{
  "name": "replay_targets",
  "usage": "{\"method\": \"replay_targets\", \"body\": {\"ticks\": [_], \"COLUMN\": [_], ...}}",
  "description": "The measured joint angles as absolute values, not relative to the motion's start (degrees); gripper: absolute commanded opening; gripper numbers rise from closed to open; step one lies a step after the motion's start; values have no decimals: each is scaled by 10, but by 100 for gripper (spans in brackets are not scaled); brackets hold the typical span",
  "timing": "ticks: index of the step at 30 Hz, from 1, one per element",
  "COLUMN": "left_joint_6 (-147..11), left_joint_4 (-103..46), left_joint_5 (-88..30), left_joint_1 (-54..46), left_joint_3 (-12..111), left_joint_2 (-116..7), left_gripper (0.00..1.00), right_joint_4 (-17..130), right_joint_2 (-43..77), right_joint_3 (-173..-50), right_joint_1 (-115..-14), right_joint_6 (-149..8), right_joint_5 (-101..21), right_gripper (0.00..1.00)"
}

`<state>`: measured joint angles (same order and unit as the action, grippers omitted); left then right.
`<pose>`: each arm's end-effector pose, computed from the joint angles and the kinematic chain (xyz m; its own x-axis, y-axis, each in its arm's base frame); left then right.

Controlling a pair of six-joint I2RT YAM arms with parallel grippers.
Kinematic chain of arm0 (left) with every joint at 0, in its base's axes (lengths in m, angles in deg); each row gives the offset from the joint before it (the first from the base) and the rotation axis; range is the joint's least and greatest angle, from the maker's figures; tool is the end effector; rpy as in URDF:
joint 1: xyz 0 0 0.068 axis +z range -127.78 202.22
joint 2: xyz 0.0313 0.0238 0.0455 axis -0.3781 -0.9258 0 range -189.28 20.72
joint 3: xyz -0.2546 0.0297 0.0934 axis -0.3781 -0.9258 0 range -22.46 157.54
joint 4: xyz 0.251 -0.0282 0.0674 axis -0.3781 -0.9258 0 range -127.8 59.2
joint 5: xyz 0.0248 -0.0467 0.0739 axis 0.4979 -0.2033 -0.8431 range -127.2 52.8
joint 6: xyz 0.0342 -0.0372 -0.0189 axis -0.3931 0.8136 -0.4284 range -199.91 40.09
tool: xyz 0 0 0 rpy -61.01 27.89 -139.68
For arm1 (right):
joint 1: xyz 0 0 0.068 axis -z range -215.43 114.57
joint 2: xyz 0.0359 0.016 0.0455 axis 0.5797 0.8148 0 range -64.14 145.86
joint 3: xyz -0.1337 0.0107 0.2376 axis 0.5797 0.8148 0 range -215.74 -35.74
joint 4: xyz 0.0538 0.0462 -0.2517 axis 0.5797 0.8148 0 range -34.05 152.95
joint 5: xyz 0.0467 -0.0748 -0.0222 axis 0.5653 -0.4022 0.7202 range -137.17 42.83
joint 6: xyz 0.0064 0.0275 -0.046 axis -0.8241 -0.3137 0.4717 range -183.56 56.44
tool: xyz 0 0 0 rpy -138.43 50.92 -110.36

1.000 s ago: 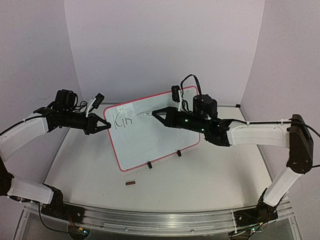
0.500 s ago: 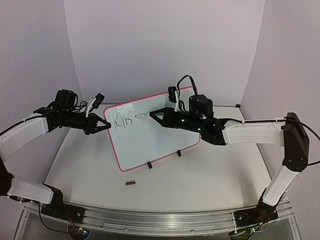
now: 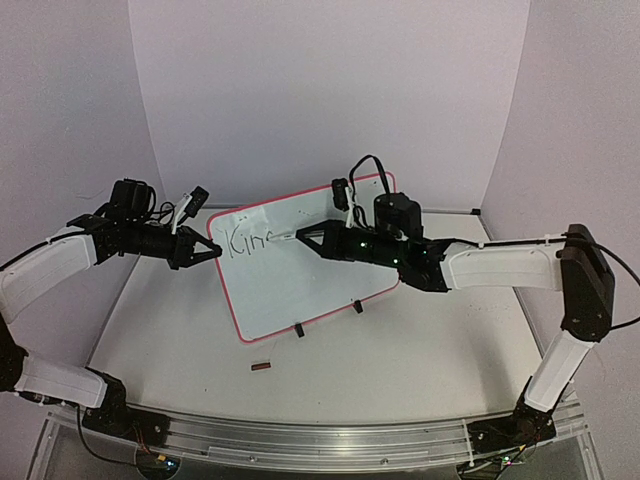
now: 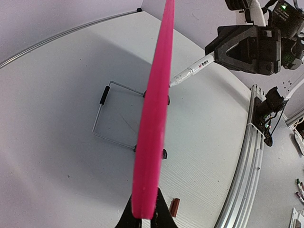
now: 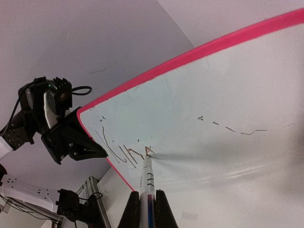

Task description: Write a sentence on the whiteboard

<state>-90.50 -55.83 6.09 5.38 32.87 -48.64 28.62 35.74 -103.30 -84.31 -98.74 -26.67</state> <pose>0.2386 -0.0976 0.2963 -0.4606 0.2791 -0.8426 0.8189 0.4998 -0.2821 0.2611 0.3181 0.2839 -0.5855 0.1500 -0.7966 -0.7312 0.3266 0.5989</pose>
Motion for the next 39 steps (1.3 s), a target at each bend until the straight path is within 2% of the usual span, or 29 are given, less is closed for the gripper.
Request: {"method": "replay_targets", "body": {"ticks": [21,39], "left_joint_6": [-905,-904], "left_joint_4": [-558,-558], "left_joint_5": [60,58], "left_joint_1": [52,52], "left_joint_3": [329,329], "left_joint_2": [-486,-486], "left_gripper": [0,0], "right_joint_4": [308,311], "right_joint_2": [350,344], "right_joint_3": [-1022,-1072], "right_joint_1": [-843,-843], "right_joint_6": [-977,-957], "right_joint_5": [-292,-320], "right_gripper": [0,0]}}
